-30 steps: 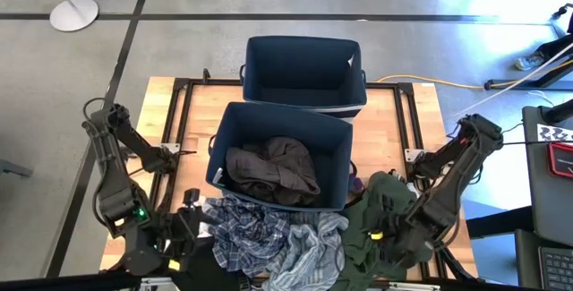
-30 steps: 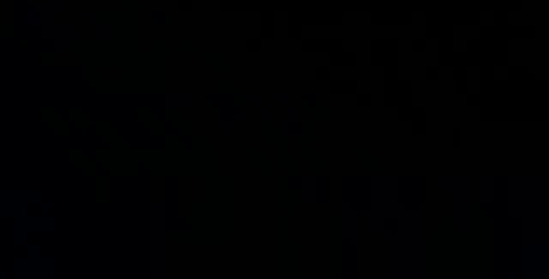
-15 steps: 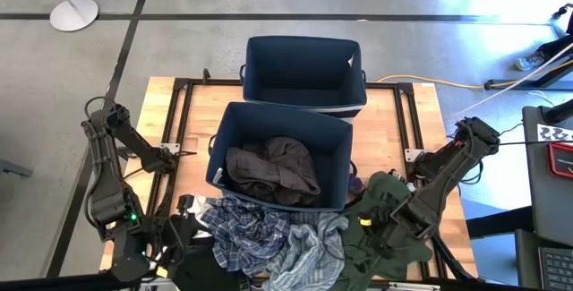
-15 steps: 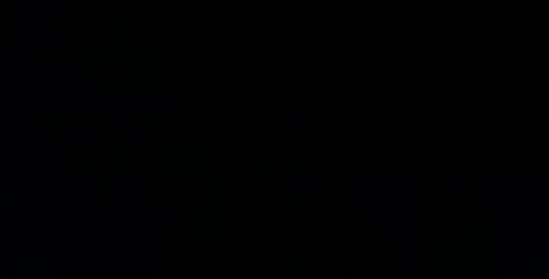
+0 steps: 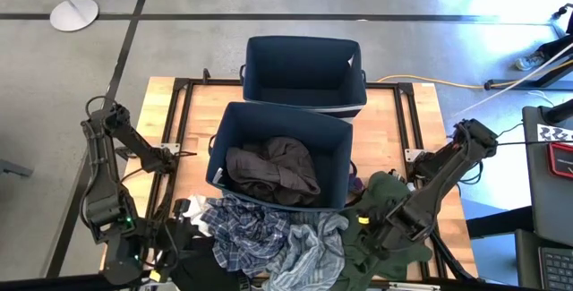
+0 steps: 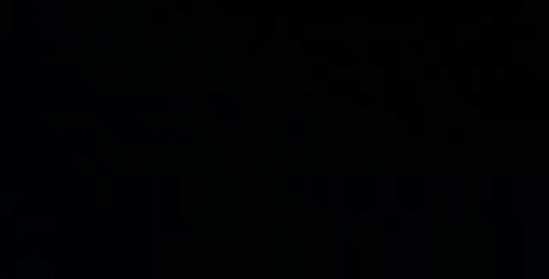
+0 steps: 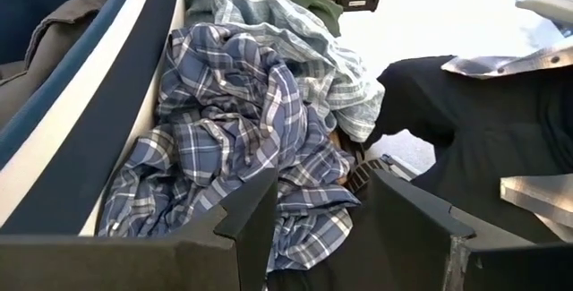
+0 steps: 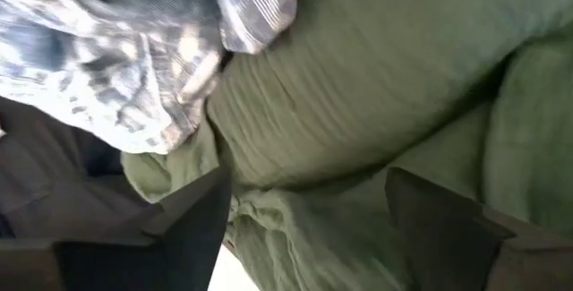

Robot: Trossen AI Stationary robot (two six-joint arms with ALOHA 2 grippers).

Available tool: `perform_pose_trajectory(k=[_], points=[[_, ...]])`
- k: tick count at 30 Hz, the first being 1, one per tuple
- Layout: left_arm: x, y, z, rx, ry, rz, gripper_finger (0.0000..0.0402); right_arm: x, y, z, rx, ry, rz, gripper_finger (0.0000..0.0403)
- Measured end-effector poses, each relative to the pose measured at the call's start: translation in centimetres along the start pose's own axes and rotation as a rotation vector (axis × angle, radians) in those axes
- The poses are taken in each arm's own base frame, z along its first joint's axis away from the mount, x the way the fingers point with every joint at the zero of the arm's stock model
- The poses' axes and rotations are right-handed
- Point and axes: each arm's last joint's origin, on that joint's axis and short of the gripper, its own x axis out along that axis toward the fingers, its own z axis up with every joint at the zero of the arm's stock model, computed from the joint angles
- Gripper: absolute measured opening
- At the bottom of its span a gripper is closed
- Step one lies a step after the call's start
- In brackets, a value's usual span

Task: Sort clothes
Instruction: Put the green shorts into the bottom blue laundry bin

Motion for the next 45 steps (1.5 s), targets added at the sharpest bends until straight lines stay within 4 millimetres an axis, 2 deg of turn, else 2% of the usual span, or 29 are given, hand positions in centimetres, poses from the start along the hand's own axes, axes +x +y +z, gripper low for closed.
perform_pose_trajectory(k=[4, 9, 15, 20, 27, 30, 39, 42, 45], points=[[0.0, 0.0, 0.0, 0.002, 0.002, 0.002, 0.0168, 1.7, 0.5, -0.1, 0.001, 0.003, -0.054, 0.0301], [0.0, 0.0, 0.0, -0.002, 0.000, 0.004, 0.0168, 4.9, 0.7, -0.3, -0.005, 0.010, -0.178, 0.0293], [0.8, 0.2, -1.0, -0.001, 0.013, 0.027, 0.0168, 9.1, -0.6, -0.6, -0.007, 0.024, -0.336, 0.0292], [1.1, 0.3, -1.3, 0.003, 0.014, 0.044, 0.0168, 11.5, -1.8, -0.6, -0.019, -0.016, -0.381, 0.0292], [1.1, 0.3, -1.2, 0.006, -0.013, 0.064, 0.0168, 12.1, -2.2, -0.6, -0.041, -0.052, -0.359, 0.0278], [1.1, 0.3, -1.2, 0.006, -0.021, 0.070, 0.0168, 12.2, -2.1, -0.6, -0.054, -0.051, -0.349, 0.0243], [1.1, 0.5, -0.9, 0.048, -0.108, 0.150, 0.0168, 12.3, -2.0, -0.9, -0.057, -0.055, -0.329, 0.0093], [1.0, 0.7, -0.8, 0.080, -0.158, 0.202, 0.0168, 12.3, -1.9, -0.9, -0.040, -0.045, -0.324, 0.0078], [1.0, 0.8, -0.7, 0.089, -0.184, 0.230, 0.0168, 12.3, -1.9, -0.9, -0.039, -0.042, -0.324, 0.0085]])
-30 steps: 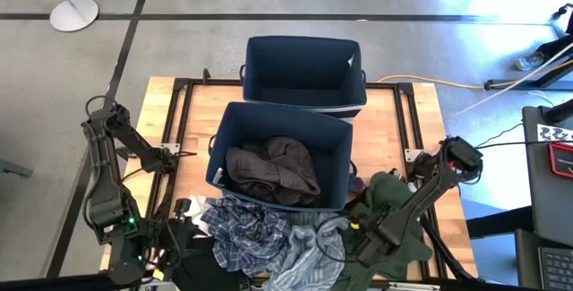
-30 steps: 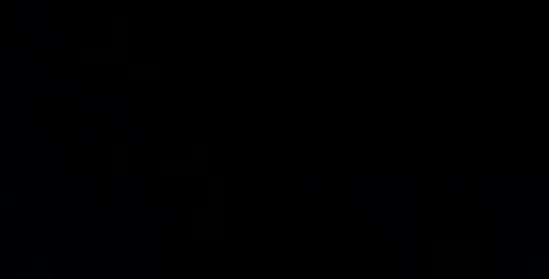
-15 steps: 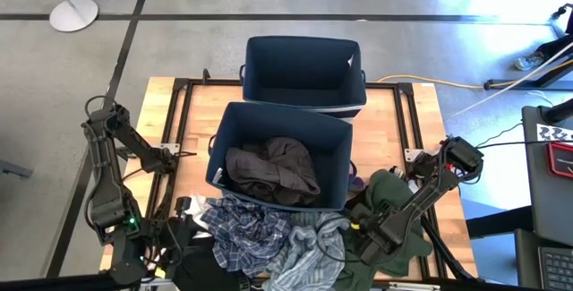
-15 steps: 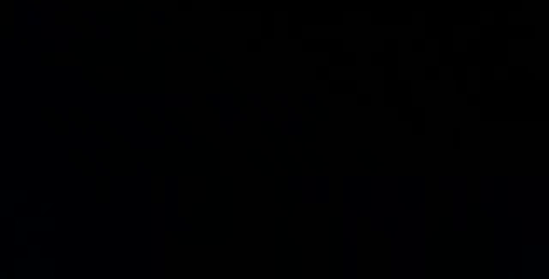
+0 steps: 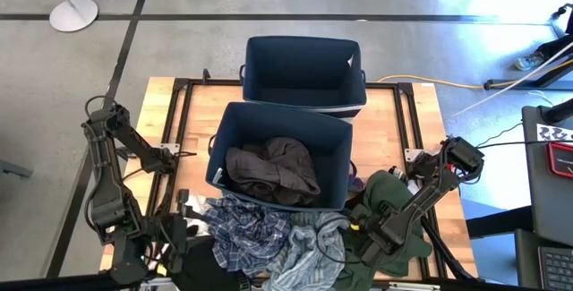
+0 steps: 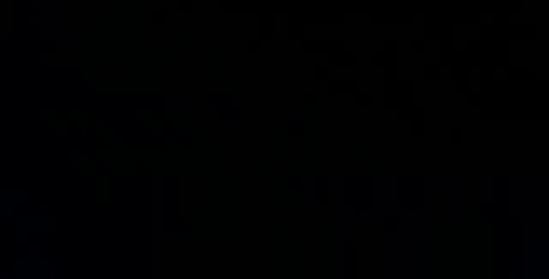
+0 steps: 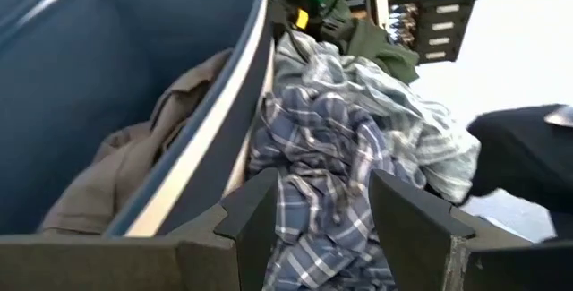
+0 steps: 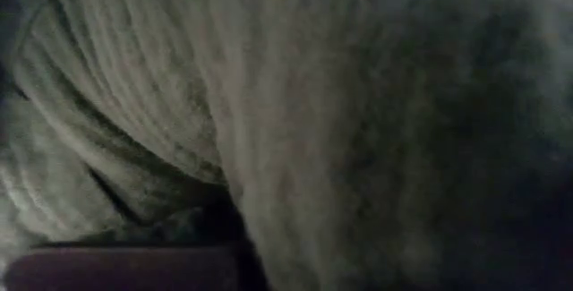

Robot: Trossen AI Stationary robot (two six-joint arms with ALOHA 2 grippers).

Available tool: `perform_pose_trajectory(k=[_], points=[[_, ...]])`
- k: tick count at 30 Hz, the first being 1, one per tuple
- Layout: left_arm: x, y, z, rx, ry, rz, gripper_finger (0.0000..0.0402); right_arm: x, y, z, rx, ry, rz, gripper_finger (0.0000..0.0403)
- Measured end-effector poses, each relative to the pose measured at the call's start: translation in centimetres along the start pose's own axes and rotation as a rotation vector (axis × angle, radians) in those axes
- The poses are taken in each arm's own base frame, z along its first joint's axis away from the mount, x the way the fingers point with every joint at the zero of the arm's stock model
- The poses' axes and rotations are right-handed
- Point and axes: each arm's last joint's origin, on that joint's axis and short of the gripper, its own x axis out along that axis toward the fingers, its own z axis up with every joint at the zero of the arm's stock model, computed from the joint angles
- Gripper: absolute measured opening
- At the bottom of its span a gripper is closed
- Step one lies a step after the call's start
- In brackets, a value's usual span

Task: Sort clothes
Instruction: Put the green shorts into the bottom blue laundry bin

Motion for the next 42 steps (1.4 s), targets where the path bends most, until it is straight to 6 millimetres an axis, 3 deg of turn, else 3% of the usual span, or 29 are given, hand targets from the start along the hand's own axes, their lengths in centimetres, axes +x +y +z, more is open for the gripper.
perform_pose_trajectory(k=[4, 8, 22, 42], points=[[0.0, 0.0, 0.0, -0.017, -0.006, 0.007, 0.0168, -0.4, -0.1, -0.4, -0.013, -0.001, 0.001, 0.0075], [0.0, 0.0, 0.0, -0.027, -0.006, 0.006, 0.0168, -2.5, -0.1, -0.5, -0.024, -0.005, -0.038, 0.0049], [0.0, 0.0, 0.0, -0.003, -0.005, 0.004, 0.0168, -14.7, 0.2, 0.2, -0.042, -0.033, -0.058, 0.0049], [0.0, 0.0, 0.0, 0.005, -0.005, 0.004, 0.0168, -21.4, 0.4, 0.9, -0.079, -0.050, 0.215, 0.0050]])
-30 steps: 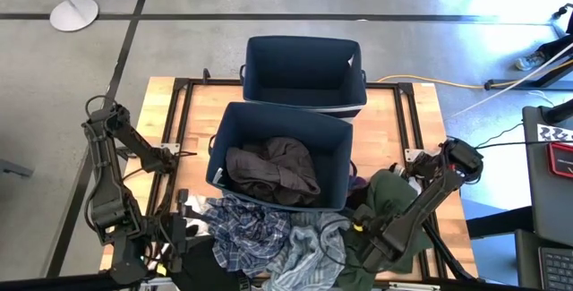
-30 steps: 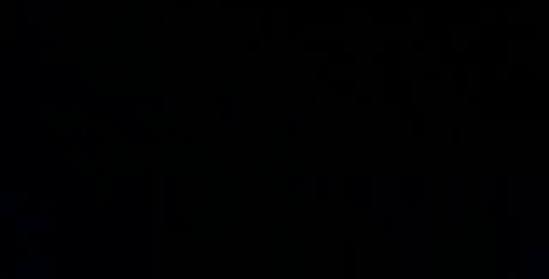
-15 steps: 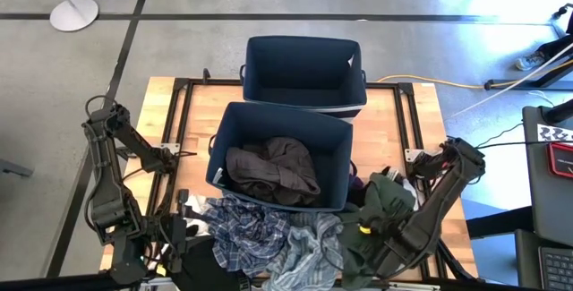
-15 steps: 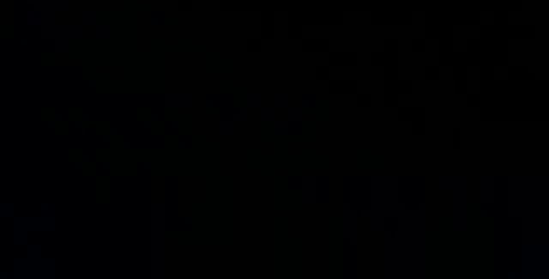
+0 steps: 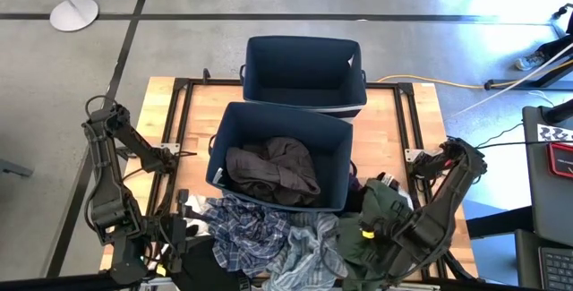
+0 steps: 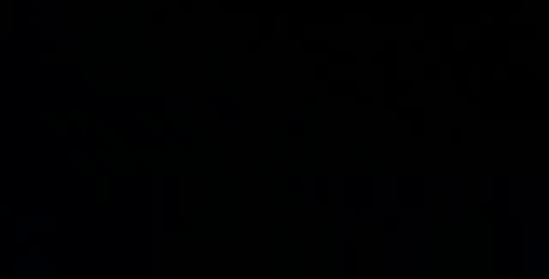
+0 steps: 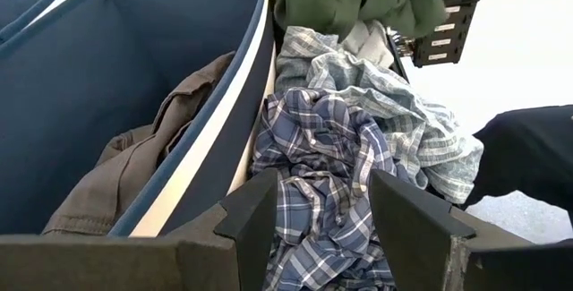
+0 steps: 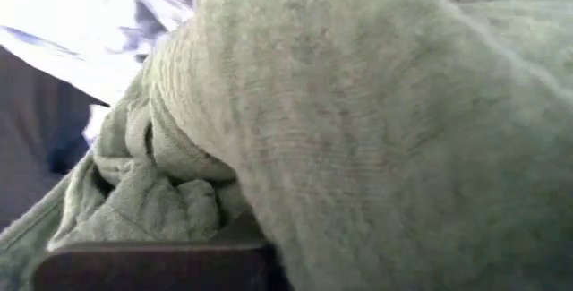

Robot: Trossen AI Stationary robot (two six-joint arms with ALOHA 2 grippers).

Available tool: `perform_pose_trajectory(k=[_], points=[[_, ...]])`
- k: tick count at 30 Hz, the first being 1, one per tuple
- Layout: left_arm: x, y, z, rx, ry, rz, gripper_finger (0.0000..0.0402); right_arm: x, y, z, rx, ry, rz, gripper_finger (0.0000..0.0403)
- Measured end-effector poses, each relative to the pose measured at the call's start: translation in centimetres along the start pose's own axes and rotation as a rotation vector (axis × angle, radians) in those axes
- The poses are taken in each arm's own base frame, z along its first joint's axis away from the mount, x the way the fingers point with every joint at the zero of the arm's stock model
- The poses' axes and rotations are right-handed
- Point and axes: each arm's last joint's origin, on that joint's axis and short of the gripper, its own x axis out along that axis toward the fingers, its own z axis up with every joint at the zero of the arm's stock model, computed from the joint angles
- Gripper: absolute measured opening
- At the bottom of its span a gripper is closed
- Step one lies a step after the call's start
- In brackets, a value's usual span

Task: Sort clothes
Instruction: Put the green shorts into the bottom blue laundry bin

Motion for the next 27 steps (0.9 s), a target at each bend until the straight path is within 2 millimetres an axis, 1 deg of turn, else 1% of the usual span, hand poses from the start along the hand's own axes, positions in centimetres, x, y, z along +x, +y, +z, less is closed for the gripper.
perform_pose_trajectory(k=[6, 12, 17, 22, 27], points=[[0.0, 0.0, 0.0, 0.000, 0.000, 0.000, 0.0168, -2.9, 0.2, 0.7, -0.032, -0.098, 0.110, 0.0050], [0.0, 0.0, 0.0, 0.000, 0.000, 0.000, 0.0168, -6.1, 0.0, 1.6, -0.058, -0.255, 0.214, 0.0051], [0.0, 0.0, 0.0, 0.001, 0.000, 0.000, 0.0168, -8.3, -0.4, 2.1, -0.097, -0.374, 0.267, 0.0051], [0.0, 0.0, 0.0, 0.003, 0.000, 0.000, 0.0168, -9.4, -0.7, 2.5, -0.131, -0.455, 0.282, 0.0051], [0.3, 0.0, 0.2, -0.017, -0.006, 0.006, 0.0168, -9.7, -0.8, 2.6, -0.174, -0.502, 0.267, 0.0051]])
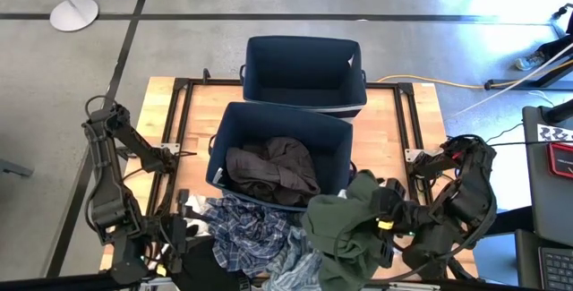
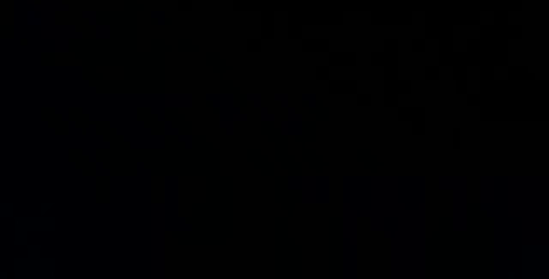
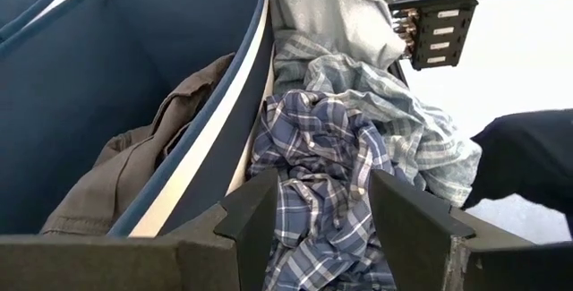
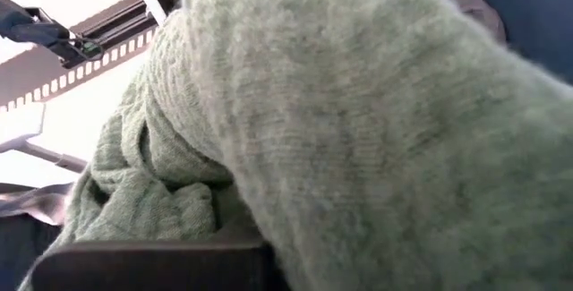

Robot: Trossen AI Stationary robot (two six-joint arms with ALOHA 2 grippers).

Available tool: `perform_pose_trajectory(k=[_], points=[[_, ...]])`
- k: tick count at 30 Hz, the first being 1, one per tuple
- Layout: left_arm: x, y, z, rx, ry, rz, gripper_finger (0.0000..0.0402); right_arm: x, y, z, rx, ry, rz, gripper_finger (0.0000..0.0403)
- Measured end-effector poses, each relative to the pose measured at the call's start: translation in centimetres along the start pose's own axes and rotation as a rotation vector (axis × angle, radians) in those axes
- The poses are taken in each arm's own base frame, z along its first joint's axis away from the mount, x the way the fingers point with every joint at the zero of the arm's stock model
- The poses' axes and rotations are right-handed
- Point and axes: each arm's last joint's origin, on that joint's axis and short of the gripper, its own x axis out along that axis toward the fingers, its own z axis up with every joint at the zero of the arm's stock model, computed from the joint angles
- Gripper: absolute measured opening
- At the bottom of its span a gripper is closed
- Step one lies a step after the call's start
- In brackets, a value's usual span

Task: Sort clothes
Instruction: Put the green shorts into the bottom blue laundry bin

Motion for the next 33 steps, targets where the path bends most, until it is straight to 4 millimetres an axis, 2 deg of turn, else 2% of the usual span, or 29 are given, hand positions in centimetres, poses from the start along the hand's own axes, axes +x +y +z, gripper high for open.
perform_pose_trajectory(k=[9, 20, 28, 33], points=[[3.2, -1.1, 0.6, 0.043, -0.036, 0.077, 0.0168, -0.2, 1.0, 0.6, -0.053, -0.057, 0.099, 0.0051], [9.1, -3.2, 1.6, 0.161, -0.038, 0.017, 0.0168, -0.7, 2.8, 1.6, -0.176, -0.172, 0.251, 0.0051], [11.0, -2.5, 2.6, 0.180, -0.060, 0.018, 0.0168, -1.9, 2.6, 2.7, -0.252, -0.319, 0.249, 0.0051], [13.5, -2.0, 3.6, 0.185, -0.106, 0.023, 0.0168, -2.3, 2.8, 3.0, -0.295, -0.356, 0.261, 0.0051]])
